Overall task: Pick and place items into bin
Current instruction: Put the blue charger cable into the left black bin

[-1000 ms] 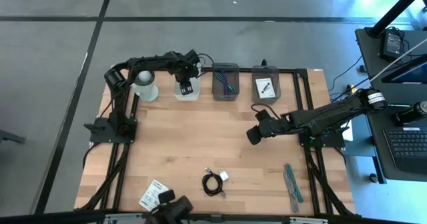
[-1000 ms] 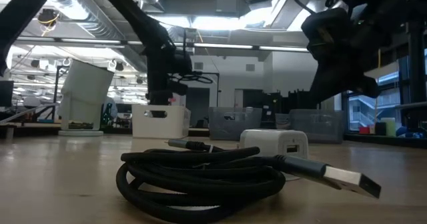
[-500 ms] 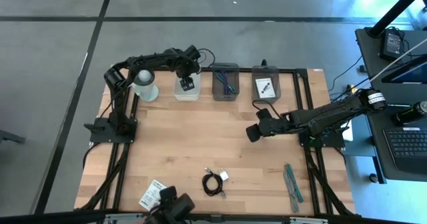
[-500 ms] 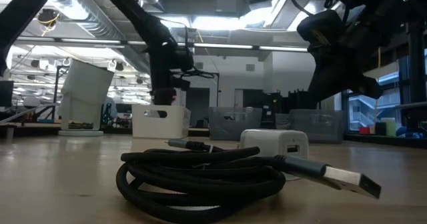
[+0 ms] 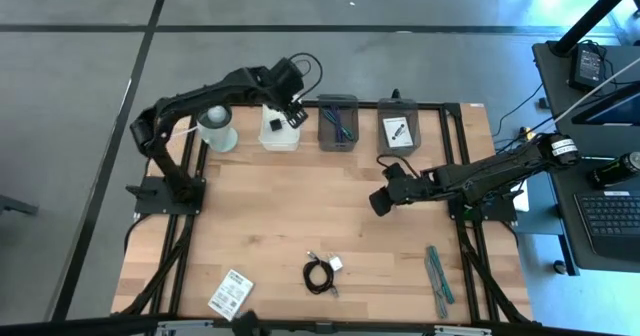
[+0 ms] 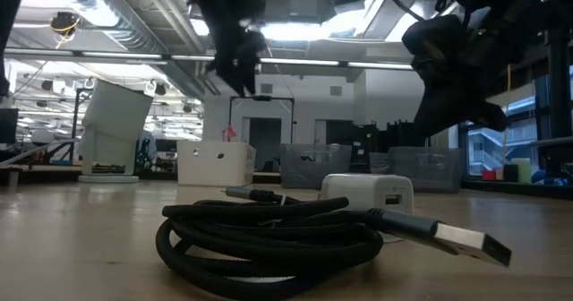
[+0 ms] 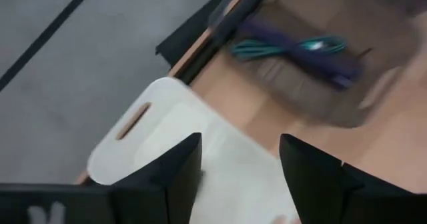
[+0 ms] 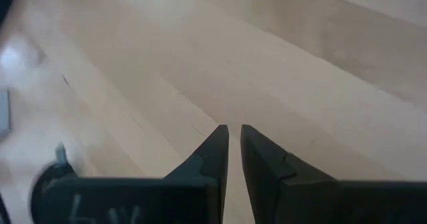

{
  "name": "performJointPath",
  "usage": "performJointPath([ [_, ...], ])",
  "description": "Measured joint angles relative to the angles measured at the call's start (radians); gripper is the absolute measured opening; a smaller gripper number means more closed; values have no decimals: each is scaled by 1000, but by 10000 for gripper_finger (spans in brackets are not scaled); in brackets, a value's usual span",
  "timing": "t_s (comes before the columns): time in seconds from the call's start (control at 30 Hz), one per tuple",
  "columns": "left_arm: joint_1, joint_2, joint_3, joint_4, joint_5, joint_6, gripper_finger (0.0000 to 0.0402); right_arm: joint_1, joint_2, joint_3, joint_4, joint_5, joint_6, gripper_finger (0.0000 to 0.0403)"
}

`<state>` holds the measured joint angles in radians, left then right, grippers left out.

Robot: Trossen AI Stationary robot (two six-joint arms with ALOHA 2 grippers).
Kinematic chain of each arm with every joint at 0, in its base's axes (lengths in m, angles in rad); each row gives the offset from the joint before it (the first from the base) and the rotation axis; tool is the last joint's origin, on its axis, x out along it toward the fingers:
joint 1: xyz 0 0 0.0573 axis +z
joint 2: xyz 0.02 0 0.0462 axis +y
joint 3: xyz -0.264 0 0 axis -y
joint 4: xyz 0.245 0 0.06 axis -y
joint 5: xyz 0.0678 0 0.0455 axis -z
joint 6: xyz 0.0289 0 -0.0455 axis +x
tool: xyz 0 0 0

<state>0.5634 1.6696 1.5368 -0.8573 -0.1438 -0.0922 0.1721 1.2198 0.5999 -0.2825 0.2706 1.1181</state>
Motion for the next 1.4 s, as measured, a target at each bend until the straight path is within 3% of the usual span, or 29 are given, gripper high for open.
performJointPath([
  [0.23, -243, -26, -62, 32, -47, -260, 155, 0, 0, 0, -7, -31, -132, 45],
  [0.47, -518, -24, -213, 76, -164, -485, 53, 1, 0, 0, -48, -64, -214, 45],
  [0.57, -595, -24, -258, 84, -161, -530, 9, 1, 0, 0, -48, -63, -252, 45],
  [0.7, -679, -46, -317, 123, -147, -511, 2, 0, 0, 2, -53, -94, -234, 45],
  [0.83, -750, -123, -444, 300, -138, -444, 1, 6, 0, 48, -59, -121, -231, 40],
  [1.0, -811, -298, -660, 489, -168, -431, 1, 46, 0, 215, -258, -34, -216, 7],
  [1.17, -841, -479, -830, 562, -138, -410, 1, 83, 14, 426, -619, -3, -5, 6],
  [1.3, -860, -604, -913, 574, -137, -389, 2, 142, 65, 539, -895, -56, 218, 4],
  [1.4, -868, -684, -951, 571, -164, -357, 2, 202, 113, 557, -1000, -146, 363, 6],
])
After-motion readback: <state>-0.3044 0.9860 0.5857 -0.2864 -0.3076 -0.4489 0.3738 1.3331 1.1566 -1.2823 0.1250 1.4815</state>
